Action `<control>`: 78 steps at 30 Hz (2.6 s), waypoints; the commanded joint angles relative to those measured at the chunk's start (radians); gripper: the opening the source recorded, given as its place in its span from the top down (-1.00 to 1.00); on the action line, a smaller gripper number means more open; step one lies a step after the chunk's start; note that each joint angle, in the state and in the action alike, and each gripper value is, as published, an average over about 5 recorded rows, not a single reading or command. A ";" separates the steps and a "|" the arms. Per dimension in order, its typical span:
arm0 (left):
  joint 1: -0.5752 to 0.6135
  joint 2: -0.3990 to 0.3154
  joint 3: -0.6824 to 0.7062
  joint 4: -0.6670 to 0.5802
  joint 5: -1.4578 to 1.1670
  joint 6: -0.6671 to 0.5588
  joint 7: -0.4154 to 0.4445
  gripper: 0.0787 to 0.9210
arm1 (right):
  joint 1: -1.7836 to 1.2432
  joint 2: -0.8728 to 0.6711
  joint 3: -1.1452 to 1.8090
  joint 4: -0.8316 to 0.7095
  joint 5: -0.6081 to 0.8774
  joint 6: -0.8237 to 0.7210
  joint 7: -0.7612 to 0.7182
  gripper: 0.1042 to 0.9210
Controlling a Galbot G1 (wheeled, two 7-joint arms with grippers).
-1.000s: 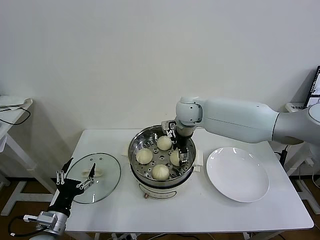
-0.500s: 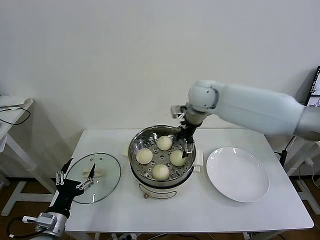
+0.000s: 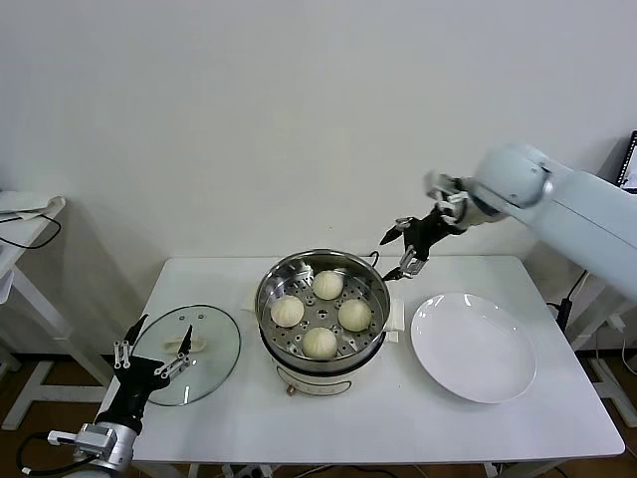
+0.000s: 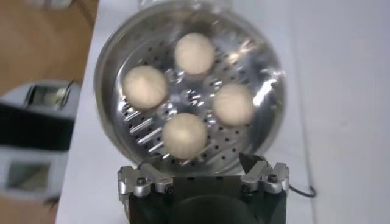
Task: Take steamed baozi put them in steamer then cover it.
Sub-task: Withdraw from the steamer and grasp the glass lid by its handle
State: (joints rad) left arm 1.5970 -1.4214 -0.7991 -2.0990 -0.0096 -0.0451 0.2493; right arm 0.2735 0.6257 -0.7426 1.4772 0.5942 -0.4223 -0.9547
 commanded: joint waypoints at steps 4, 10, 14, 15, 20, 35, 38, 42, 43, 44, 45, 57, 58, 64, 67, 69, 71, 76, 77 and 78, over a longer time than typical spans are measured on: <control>-0.025 -0.002 -0.002 0.014 -0.045 0.004 -0.008 -0.77 | -0.922 -0.163 0.944 0.179 0.207 0.291 0.651 -0.76; -0.046 0.002 -0.006 0.001 -0.075 0.019 -0.023 -0.77 | -1.302 0.014 1.309 0.295 0.159 0.374 0.816 -0.76; -0.061 0.007 -0.009 0.009 -0.078 0.025 -0.029 -0.77 | -1.469 0.178 1.434 0.370 0.093 0.421 0.893 -0.76; -0.064 0.007 -0.008 0.013 -0.077 0.024 -0.030 -0.77 | -1.503 0.219 1.449 0.385 0.070 0.439 0.909 -0.76; -0.072 0.006 -0.001 0.022 -0.064 0.009 -0.033 -0.77 | -1.616 0.390 1.482 0.449 -0.032 0.532 0.975 -0.76; -0.046 0.000 0.046 0.028 0.126 -0.061 -0.074 -0.77 | -1.789 0.606 1.444 0.505 -0.176 0.703 1.049 -0.76; -0.034 0.003 0.052 0.039 0.242 -0.100 -0.098 -0.77 | -1.801 0.620 1.436 0.508 -0.172 0.699 1.046 -0.76; -0.025 0.013 0.041 0.084 0.450 -0.174 -0.150 -0.77 | -1.800 0.637 1.416 0.506 -0.165 0.687 1.043 -0.76; -0.024 0.016 0.036 0.099 0.502 -0.192 -0.164 -0.77 | -1.799 0.641 1.411 0.505 -0.165 0.684 1.043 -0.76; -0.024 0.020 0.030 0.114 0.557 -0.212 -0.180 -0.77 | -1.797 0.644 1.406 0.503 -0.165 0.682 1.043 -0.76; -0.024 0.023 0.024 0.128 0.607 -0.229 -0.194 -0.77 | -1.796 0.647 1.401 0.501 -0.166 0.681 1.043 -0.76; -0.033 0.062 -0.020 0.270 1.103 -0.342 -0.358 -0.77 | -1.775 0.664 1.378 0.472 -0.179 0.681 1.041 -0.76; -0.038 0.063 -0.025 0.282 1.132 -0.346 -0.368 -0.77 | -1.775 0.666 1.377 0.471 -0.180 0.682 1.041 -0.76; -0.070 0.072 -0.043 0.341 1.278 -0.348 -0.399 -0.77 | -1.771 0.668 1.379 0.460 -0.181 0.689 1.041 -0.76; -0.085 0.080 -0.039 0.373 1.313 -0.342 -0.400 -0.77 | -1.767 0.669 1.381 0.457 -0.181 0.689 1.041 -0.76; -0.093 0.084 -0.034 0.391 1.327 -0.336 -0.399 -0.77 | -1.764 0.670 1.382 0.455 -0.180 0.688 1.041 -0.76; -0.101 0.084 -0.030 0.407 1.337 -0.333 -0.400 -0.77 | -1.761 0.672 1.382 0.453 -0.180 0.688 1.041 -0.76; -0.123 0.082 -0.014 0.447 1.356 -0.322 -0.401 -0.77 | -1.757 0.677 1.381 0.444 -0.182 0.689 1.041 -0.76; -0.128 0.082 -0.012 0.455 1.360 -0.321 -0.401 -0.77 | -1.756 0.678 1.381 0.444 -0.182 0.689 1.041 -0.76; -0.134 0.081 -0.010 0.464 1.362 -0.319 -0.401 -0.77 | -1.756 0.679 1.381 0.443 -0.183 0.690 1.040 -0.76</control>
State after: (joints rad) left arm 1.4954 -1.3459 -0.8154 -1.7263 1.2161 -0.3599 -0.1256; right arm -1.4805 1.2981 0.6392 1.9248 0.4143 0.2643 0.0841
